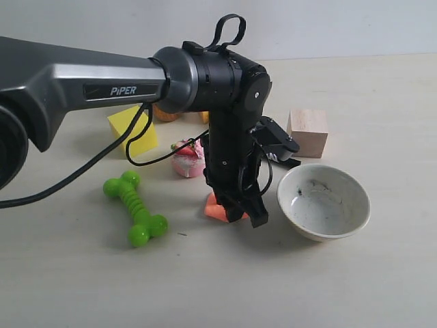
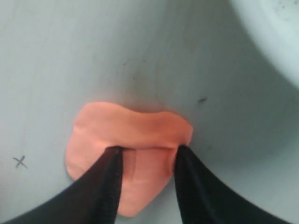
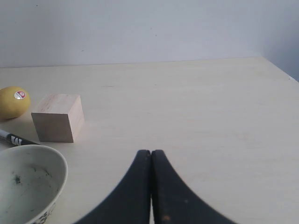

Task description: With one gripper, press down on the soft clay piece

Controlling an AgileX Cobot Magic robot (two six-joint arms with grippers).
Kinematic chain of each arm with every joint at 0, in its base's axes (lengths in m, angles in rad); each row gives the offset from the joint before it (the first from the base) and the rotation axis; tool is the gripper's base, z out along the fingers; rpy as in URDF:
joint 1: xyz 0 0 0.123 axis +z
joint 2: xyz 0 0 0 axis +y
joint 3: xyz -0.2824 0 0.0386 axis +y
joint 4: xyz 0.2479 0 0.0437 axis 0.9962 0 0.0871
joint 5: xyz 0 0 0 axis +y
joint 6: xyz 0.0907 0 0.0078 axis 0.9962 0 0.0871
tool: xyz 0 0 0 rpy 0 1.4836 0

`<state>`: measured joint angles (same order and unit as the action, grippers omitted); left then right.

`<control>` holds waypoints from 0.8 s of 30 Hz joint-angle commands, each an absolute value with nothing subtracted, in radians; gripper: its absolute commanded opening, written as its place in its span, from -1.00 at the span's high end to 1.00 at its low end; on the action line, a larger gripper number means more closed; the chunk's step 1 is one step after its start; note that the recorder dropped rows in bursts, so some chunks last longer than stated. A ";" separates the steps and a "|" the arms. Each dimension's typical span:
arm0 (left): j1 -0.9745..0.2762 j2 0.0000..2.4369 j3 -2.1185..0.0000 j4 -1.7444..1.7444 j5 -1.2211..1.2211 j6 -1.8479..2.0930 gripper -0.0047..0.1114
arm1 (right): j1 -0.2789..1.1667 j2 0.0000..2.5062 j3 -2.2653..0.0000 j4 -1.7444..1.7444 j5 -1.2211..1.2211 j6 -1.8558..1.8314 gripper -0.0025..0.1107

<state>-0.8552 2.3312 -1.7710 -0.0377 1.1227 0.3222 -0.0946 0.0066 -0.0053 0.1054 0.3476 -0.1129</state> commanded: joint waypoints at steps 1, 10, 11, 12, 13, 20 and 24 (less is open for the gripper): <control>-0.848 2.333 -1.756 -0.009 1.100 0.308 0.30 | -0.092 0.000 0.000 0.104 0.334 -0.119 0.96; -0.848 2.299 -1.756 -0.009 1.100 0.308 0.68 | -0.092 0.000 0.000 0.104 0.334 -0.119 0.96; -0.848 2.294 -1.756 -0.009 1.100 0.308 0.65 | -0.092 0.000 0.000 0.104 0.334 -0.119 0.96; -0.848 2.293 -1.756 -0.009 1.100 0.308 0.62 | -0.092 0.000 0.000 0.104 0.334 -0.119 0.96; -0.848 2.290 -1.756 -0.009 1.100 0.308 0.57 | -0.092 0.000 0.000 0.104 0.334 -0.119 0.96; -0.848 2.288 -1.756 -0.012 1.100 0.308 0.45 | -0.092 0.000 0.000 0.104 0.334 -0.119 0.96; -0.848 2.288 -1.756 -0.027 1.100 0.308 0.45 | -0.092 0.000 0.000 0.104 0.334 -0.119 0.96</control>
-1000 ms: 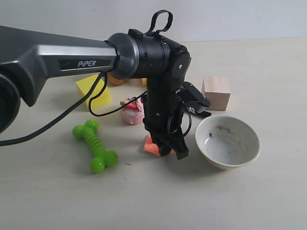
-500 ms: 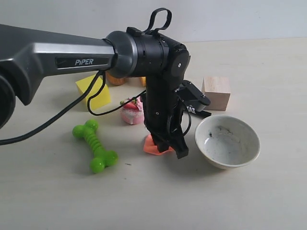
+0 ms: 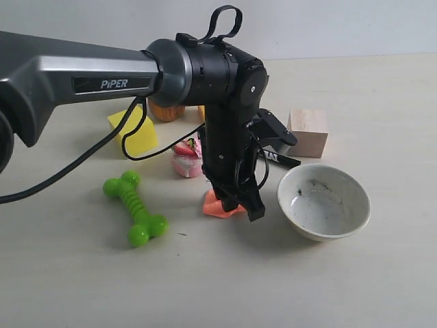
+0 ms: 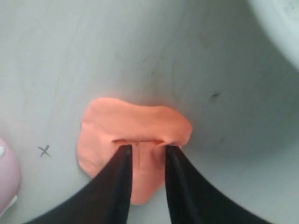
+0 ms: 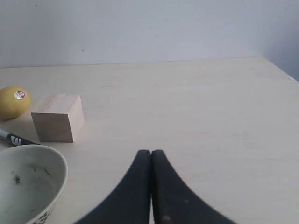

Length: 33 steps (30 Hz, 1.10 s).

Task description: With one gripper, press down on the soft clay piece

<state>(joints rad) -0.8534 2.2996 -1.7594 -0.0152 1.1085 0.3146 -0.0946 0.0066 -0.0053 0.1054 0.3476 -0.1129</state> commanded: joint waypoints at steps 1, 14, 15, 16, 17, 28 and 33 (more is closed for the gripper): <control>-0.848 2.288 -1.756 -0.029 1.105 0.308 0.43 | -0.092 0.000 0.000 0.104 0.334 -0.119 0.96; -0.848 2.225 -1.756 -0.035 1.115 0.285 0.58 | -0.092 0.000 0.000 0.104 0.334 -0.119 0.96; -0.848 2.213 -1.756 -0.035 1.115 0.285 0.65 | -0.092 0.000 0.000 0.104 0.334 -0.119 0.96; -0.848 2.204 -1.756 -0.035 1.110 0.281 0.72 | -0.092 0.000 0.000 0.104 0.334 -0.119 0.96; -0.848 2.189 -1.756 -0.035 1.107 0.270 0.77 | -0.092 0.000 0.000 0.104 0.334 -0.119 0.96; -0.862 2.049 -1.702 -0.035 1.038 0.200 0.85 | -0.092 0.000 0.000 0.104 0.334 -0.119 0.96; -0.862 1.960 -1.604 -0.035 1.013 0.198 0.92 | -0.092 0.000 0.000 0.104 0.334 -0.119 0.96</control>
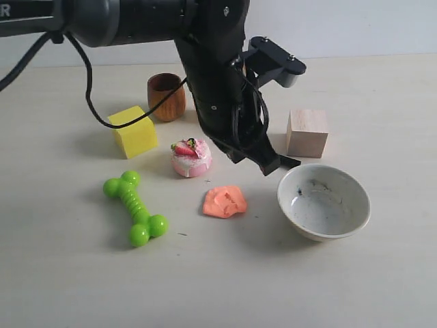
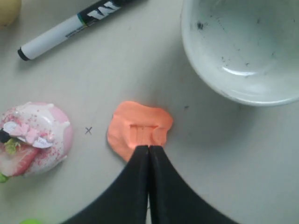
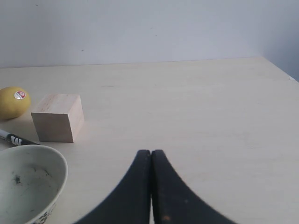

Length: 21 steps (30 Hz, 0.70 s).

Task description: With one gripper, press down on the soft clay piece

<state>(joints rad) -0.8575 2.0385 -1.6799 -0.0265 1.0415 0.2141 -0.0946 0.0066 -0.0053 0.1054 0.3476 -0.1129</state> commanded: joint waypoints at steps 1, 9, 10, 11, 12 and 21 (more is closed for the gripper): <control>-0.862 1.944 -1.588 -0.035 1.002 0.188 0.92 | -0.092 0.000 0.000 0.104 0.334 -0.119 0.96; -0.860 1.669 -1.457 -0.011 0.954 0.129 0.92 | -0.092 0.000 0.000 0.104 0.334 -0.119 0.96; -0.860 1.653 -1.457 -0.009 0.963 0.129 0.92 | -0.092 0.000 0.000 0.104 0.334 -0.119 0.96; -0.860 1.630 -1.457 -0.009 0.973 0.129 0.92 | -0.092 0.000 0.000 0.104 0.334 -0.119 0.96; -0.860 1.621 -1.457 -0.007 0.973 0.129 0.92 | -0.092 0.000 0.000 0.104 0.334 -0.119 0.96; -0.860 1.610 -1.457 0.102 0.906 0.149 0.92 | -0.092 0.000 0.000 0.104 0.334 -0.119 0.96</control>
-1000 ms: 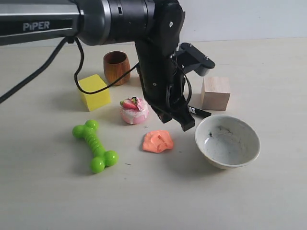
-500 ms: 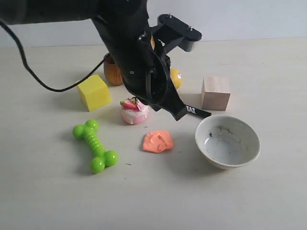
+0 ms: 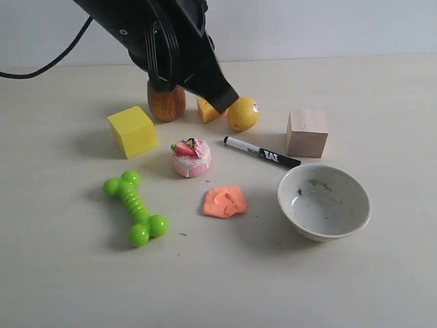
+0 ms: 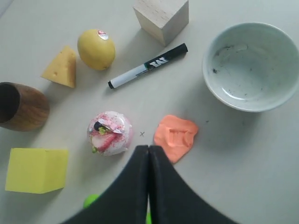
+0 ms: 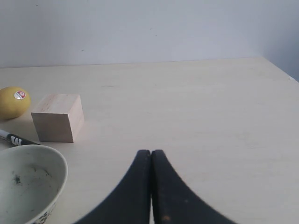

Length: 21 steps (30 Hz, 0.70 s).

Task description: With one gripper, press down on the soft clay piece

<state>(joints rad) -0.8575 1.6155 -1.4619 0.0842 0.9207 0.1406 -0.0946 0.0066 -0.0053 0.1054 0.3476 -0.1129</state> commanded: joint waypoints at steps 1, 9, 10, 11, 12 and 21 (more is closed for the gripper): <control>-0.860 1.610 -1.457 0.102 0.906 0.149 0.92 | -0.092 0.000 0.000 0.104 0.334 -0.119 0.96; -0.754 1.534 -1.433 0.135 0.717 0.069 0.92 | -0.092 0.000 0.000 0.104 0.334 -0.119 0.96; -0.726 1.511 -1.413 0.135 0.679 0.042 0.92 | -0.092 0.000 0.000 0.104 0.334 -0.119 0.96; -0.681 1.460 -1.355 0.135 0.606 -0.006 0.92 | -0.092 0.000 0.000 0.104 0.334 -0.119 0.96; -0.654 1.426 -1.320 0.135 0.568 -0.024 0.92 | -0.092 0.000 0.000 0.104 0.334 -0.119 0.96; -0.109 0.852 -0.839 0.121 0.264 -0.157 0.92 | -0.092 0.000 0.000 0.104 0.334 -0.119 0.96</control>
<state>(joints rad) -0.2232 0.9865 -0.9307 0.1304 0.3201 -0.1101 -0.0946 0.0066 -0.0053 0.1054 0.3476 -0.1129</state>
